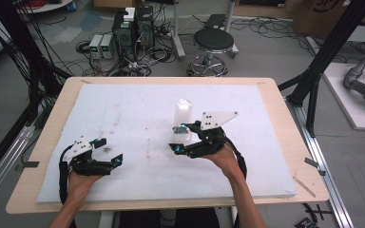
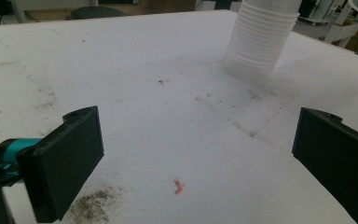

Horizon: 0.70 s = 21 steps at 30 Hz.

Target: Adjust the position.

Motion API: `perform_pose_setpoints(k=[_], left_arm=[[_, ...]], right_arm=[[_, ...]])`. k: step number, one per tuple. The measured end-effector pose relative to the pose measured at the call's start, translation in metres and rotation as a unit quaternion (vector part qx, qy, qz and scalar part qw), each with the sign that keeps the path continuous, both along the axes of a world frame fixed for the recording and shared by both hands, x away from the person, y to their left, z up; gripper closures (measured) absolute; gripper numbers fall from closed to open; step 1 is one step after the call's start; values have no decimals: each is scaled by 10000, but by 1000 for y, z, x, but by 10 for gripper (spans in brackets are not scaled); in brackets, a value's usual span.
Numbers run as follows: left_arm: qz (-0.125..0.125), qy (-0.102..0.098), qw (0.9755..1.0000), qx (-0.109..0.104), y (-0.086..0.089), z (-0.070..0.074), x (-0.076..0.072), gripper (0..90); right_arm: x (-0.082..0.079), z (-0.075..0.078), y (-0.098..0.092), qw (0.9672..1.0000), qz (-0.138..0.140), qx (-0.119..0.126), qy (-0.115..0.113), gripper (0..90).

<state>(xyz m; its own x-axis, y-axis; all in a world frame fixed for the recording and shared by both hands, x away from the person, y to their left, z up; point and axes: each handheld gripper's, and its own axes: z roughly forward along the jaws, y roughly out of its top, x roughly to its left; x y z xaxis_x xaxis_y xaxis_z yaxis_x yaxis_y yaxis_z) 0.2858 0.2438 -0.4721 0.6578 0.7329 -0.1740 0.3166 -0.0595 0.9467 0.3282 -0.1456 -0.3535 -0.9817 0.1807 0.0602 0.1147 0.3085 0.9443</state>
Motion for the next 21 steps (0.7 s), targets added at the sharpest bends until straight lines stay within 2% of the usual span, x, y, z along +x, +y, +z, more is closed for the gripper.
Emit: perform_pose_setpoints(k=[10,14,16,17,18,19,21], left_arm=[[-106,0,9999,-95,2,0,0,18],[-189,-117,9997,-99,3,2,1,18],[-287,-165,9994,-114,3,6,1,18],[-465,-251,9985,-124,3,11,3,18],[-465,-251,9985,-124,3,11,3,18],[-679,-331,9971,-134,2,16,4,18],[-909,-414,9949,-106,2,21,6,18]], right_arm=[[1,-1,-1,10000,30,-50,19,416],[3,0,-3,10000,37,-29,-11,417],[3,0,-4,10000,47,-47,-23,417],[3,1,-5,10000,63,-58,5,417],[3,1,-6,10000,65,-48,-19,417],[4,1,-7,10000,62,-37,-26,417],[4,2,-8,10000,77,-32,-13,417]])
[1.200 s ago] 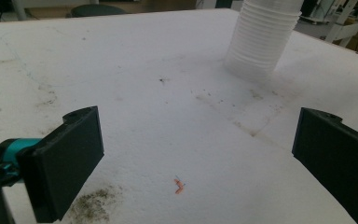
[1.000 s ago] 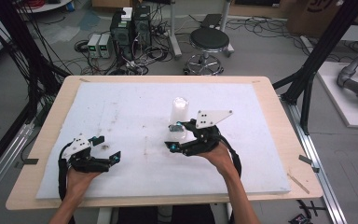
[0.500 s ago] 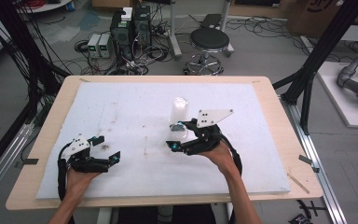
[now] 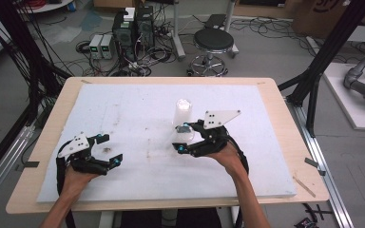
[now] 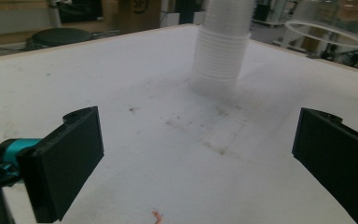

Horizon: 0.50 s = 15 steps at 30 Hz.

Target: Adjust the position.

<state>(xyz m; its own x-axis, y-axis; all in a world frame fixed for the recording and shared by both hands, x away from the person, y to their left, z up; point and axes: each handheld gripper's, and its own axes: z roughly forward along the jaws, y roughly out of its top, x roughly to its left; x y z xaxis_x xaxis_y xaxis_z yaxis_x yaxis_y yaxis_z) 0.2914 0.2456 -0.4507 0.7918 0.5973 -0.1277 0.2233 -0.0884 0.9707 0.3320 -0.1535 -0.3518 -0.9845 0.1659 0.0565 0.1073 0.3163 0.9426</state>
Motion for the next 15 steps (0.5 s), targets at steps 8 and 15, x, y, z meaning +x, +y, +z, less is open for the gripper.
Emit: perform_pose_setpoints(k=[8,15], left_arm=[[-669,-187,9976,14,-4,22,5,18],[-1203,-334,9921,-136,-19,37,11,18]], right_arm=[[1,0,2,9999,116,35,-4,417],[1,2,6,9998,195,74,-27,419]])
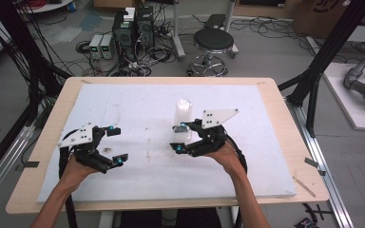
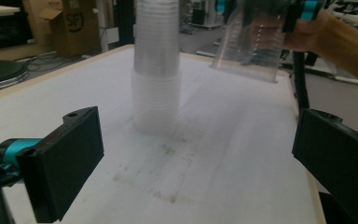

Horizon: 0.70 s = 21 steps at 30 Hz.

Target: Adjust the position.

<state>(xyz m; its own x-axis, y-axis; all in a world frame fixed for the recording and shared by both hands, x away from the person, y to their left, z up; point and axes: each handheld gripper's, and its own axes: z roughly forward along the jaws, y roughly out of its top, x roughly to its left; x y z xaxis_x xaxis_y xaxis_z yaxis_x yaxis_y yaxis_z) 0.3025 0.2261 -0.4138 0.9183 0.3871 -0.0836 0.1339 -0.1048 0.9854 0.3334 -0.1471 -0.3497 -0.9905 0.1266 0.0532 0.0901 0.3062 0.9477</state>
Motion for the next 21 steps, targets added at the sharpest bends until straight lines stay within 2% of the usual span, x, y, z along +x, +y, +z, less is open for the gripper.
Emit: perform_pose_setpoints(k=[1,6,9,10,11,12,15,18,19,21], left_arm=[[-140,-8,9999,-58,-7,2,2,18],[-320,5,9994,-126,-22,5,5,18],[-519,-34,9985,-166,-39,9,7,18],[-519,-34,9985,-166,-39,9,7,18],[-617,-87,9979,-152,-49,11,8,18],[-617,-87,9979,-152,-49,11,8,18],[-831,-152,9962,-219,-68,16,8,18],[-899,-186,9955,-228,-76,18,9,18],[-1006,-218,9944,-244,-87,19,10,18],[-1063,-229,9937,-256,-95,19,10,18]], right_arm=[[0,0,0,10000,-7,4,15,419],[0,0,1,9999,51,113,7,419],[-1,1,0,9999,65,154,15,419],[-1,1,0,9998,72,158,13,420],[-1,1,1,9999,62,157,8,420],[-1,1,1,9999,62,157,8,420],[-1,1,1,9998,99,157,7,420],[-1,1,2,9998,118,172,13,421],[-2,1,2,9998,120,168,30,421],[-2,1,3,9997,164,189,22,421]])
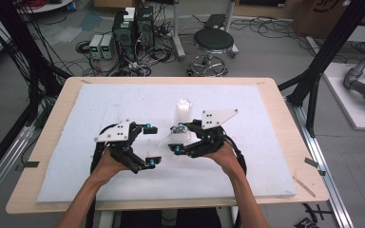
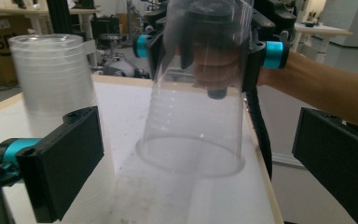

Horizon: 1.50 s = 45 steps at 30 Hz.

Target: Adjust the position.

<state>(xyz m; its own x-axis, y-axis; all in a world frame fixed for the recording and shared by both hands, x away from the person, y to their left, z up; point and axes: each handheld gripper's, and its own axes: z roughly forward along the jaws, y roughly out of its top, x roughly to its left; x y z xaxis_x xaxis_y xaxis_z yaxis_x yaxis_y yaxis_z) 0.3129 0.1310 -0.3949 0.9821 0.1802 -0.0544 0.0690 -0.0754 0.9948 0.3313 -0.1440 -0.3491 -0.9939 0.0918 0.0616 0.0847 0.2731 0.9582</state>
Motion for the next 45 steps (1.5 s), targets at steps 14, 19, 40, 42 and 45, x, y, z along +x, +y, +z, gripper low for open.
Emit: perform_pose_setpoints(k=[14,19,40,42,45], left_arm=[[-258,-9,9997,3,-28,-4,4,29],[-297,-85,9995,-57,-28,-3,3,89],[-308,-38,9995,-95,-27,-4,4,304],[-299,-42,9995,-83,-27,-4,4,312],[-303,-36,9995,-64,-27,-4,4,322]], right_arm=[[-1,0,2,9999,125,67,35,421],[-1,0,1,9998,154,134,54,421],[-2,1,0,9992,264,273,93,424],[-2,1,0,9992,272,280,109,425],[-2,1,0,9992,275,269,89,413]])
